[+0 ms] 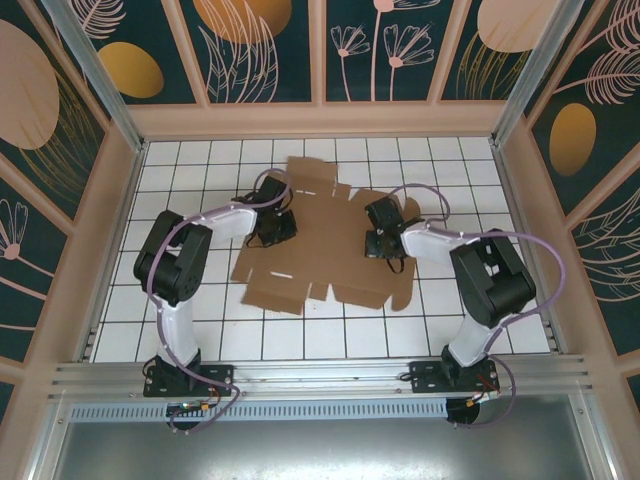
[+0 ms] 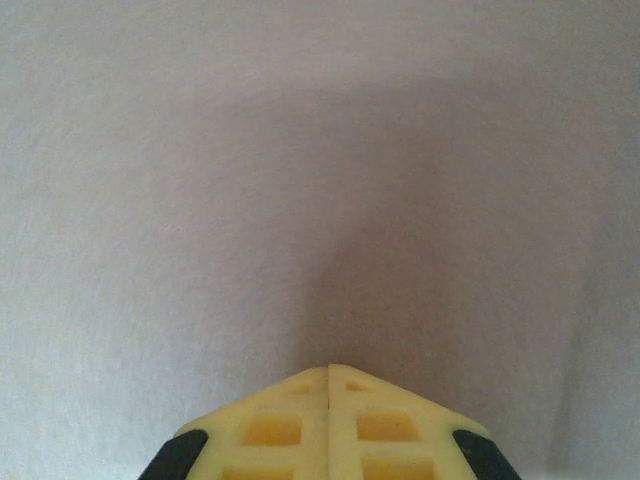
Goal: Fold the paper box
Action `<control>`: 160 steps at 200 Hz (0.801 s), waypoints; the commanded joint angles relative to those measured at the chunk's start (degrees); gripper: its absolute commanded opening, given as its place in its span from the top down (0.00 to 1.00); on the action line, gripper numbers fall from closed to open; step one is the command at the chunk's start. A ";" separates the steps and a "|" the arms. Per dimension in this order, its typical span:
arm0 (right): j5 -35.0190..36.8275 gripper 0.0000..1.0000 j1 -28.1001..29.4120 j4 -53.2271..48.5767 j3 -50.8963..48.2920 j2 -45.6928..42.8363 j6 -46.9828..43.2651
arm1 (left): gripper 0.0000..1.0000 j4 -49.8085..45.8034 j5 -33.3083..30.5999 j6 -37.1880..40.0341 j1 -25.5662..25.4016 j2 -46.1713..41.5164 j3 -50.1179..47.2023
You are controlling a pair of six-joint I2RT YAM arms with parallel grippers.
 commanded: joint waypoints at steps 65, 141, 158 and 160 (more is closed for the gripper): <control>-24.34 1.00 16.58 14.64 -3.79 0.15 9.78 | 1.00 -6.21 4.86 2.89 -1.20 18.18 26.56; -23.92 1.00 2.97 13.06 -2.12 -6.92 8.23 | 1.00 -3.82 6.47 9.50 -3.78 14.72 22.78; -17.99 1.00 1.26 7.02 -2.08 -6.22 6.15 | 1.00 -3.51 7.32 10.76 -3.70 15.01 23.45; -17.01 1.00 1.27 6.38 -2.01 -6.09 5.85 | 1.00 -3.52 7.32 10.92 -3.70 15.12 23.66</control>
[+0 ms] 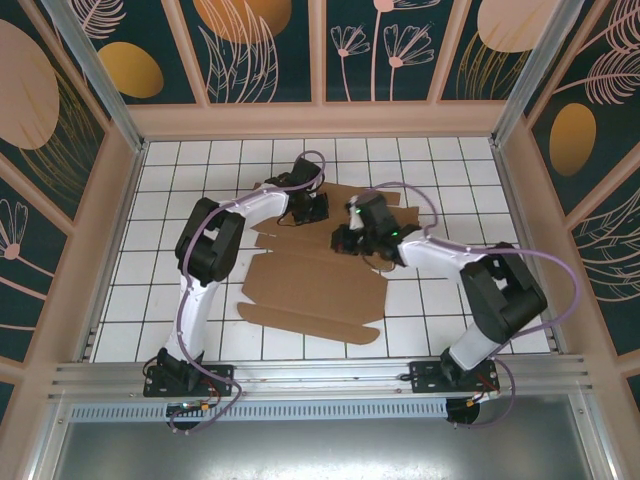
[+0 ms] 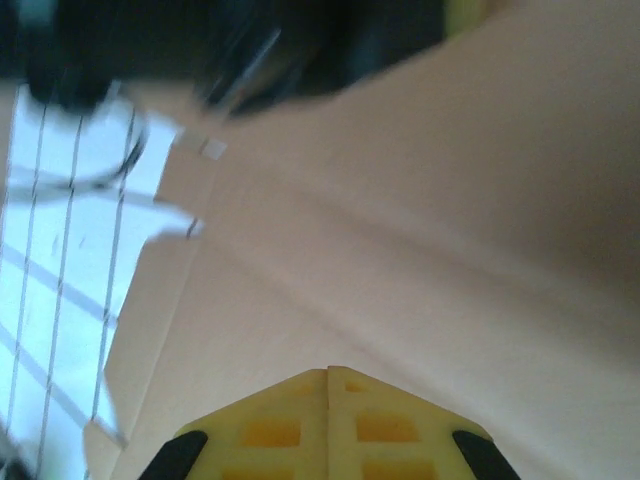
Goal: Fold the paper box
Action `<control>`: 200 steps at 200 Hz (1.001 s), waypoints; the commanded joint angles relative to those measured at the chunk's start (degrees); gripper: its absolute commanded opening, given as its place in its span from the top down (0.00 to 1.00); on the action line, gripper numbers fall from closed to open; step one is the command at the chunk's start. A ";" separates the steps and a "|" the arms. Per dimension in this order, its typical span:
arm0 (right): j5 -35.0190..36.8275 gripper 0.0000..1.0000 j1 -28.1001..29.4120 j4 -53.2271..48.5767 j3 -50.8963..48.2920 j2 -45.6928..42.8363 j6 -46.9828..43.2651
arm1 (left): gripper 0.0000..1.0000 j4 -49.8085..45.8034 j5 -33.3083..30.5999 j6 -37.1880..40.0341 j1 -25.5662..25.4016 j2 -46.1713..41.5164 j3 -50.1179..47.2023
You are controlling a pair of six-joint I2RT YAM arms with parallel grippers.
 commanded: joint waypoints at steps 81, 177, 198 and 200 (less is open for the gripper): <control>1.70 1.00 8.43 0.21 -8.49 5.04 3.24 | 0.99 -1.36 7.54 6.73 0.10 3.07 9.57; 4.80 0.83 -2.24 -3.44 2.25 -8.32 -5.00 | 1.00 4.64 -1.79 -1.39 1.41 -25.01 -18.18; 2.23 0.77 -6.90 -6.46 9.12 -2.80 -10.91 | 1.00 11.54 4.28 -8.27 1.42 -30.79 -32.07; 1.96 0.77 -7.04 -7.26 10.51 -1.70 -11.38 | 1.00 12.20 4.90 -8.84 1.37 -31.08 -33.19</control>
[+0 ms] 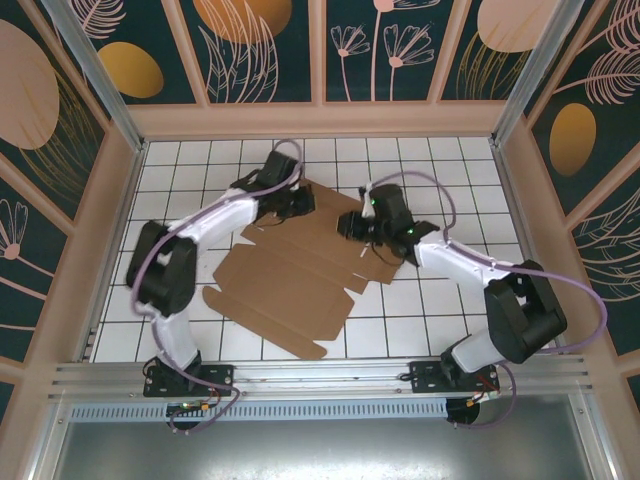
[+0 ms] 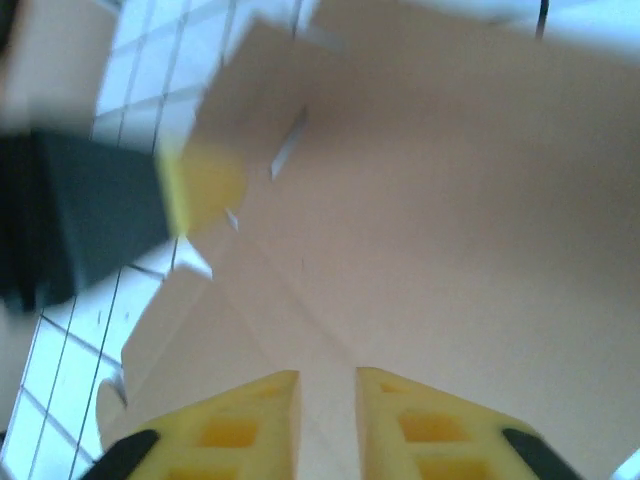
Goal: Fold the paper box
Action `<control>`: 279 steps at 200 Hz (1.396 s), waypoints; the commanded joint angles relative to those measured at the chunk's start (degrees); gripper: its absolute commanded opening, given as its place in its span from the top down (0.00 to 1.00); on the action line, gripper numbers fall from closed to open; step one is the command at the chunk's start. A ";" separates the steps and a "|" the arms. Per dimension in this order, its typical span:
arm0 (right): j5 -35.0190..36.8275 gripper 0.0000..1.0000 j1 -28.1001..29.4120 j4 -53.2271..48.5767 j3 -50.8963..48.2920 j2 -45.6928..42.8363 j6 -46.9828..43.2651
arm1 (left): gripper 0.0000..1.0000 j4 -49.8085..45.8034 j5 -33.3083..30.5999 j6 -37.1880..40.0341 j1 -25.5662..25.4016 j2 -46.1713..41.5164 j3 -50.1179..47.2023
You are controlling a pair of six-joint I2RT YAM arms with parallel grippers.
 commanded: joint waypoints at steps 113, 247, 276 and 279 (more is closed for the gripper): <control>-0.14 1.00 -1.03 -22.89 29.65 38.06 -15.50 | 1.00 6.65 -0.28 -9.02 3.16 1.92 -22.57; -5.74 0.16 -12.93 -21.81 22.86 22.75 -20.76 | 1.00 4.67 -1.87 0.26 4.41 7.30 -15.16; -8.61 0.11 -15.60 -24.40 25.54 26.64 -24.00 | 1.00 6.30 -1.18 0.27 4.43 7.81 -16.56; -8.90 0.10 -15.81 -24.71 25.81 26.99 -24.27 | 1.00 6.34 -1.19 0.27 4.48 7.82 -16.56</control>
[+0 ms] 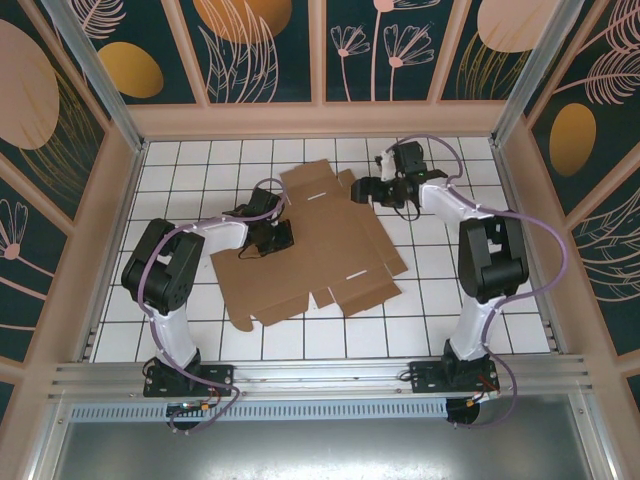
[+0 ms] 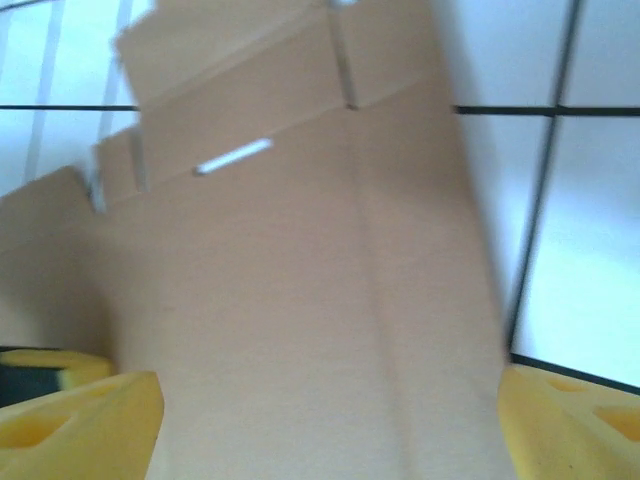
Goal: Fold the paper box
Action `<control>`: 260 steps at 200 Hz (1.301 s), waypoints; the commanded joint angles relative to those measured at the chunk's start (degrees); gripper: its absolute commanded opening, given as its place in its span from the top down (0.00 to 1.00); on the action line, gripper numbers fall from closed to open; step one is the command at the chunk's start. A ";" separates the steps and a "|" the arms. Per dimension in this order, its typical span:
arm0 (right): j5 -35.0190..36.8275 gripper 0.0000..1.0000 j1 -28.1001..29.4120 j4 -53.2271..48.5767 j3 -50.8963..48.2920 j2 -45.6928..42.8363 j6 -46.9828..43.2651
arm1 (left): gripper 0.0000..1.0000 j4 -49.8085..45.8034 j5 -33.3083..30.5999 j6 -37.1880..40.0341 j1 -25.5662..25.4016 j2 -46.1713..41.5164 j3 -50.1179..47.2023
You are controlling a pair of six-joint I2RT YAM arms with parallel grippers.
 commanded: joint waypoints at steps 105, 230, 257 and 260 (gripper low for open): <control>-14.60 0.13 -4.04 -5.20 0.92 11.46 -5.27 | 1.00 -2.26 -1.65 1.36 0.43 3.40 -1.55; -13.68 0.67 -0.70 -4.83 -0.24 5.66 -6.37 | 1.00 -0.71 -0.72 -0.36 0.42 2.80 -2.62; -1.20 0.80 3.30 -6.87 1.45 5.66 -8.13 | 1.00 -0.73 -0.89 -0.55 0.41 2.68 -2.76; 0.40 0.81 3.77 -7.05 1.54 5.75 -8.30 | 1.00 -0.67 -0.90 -0.53 0.45 2.66 -2.75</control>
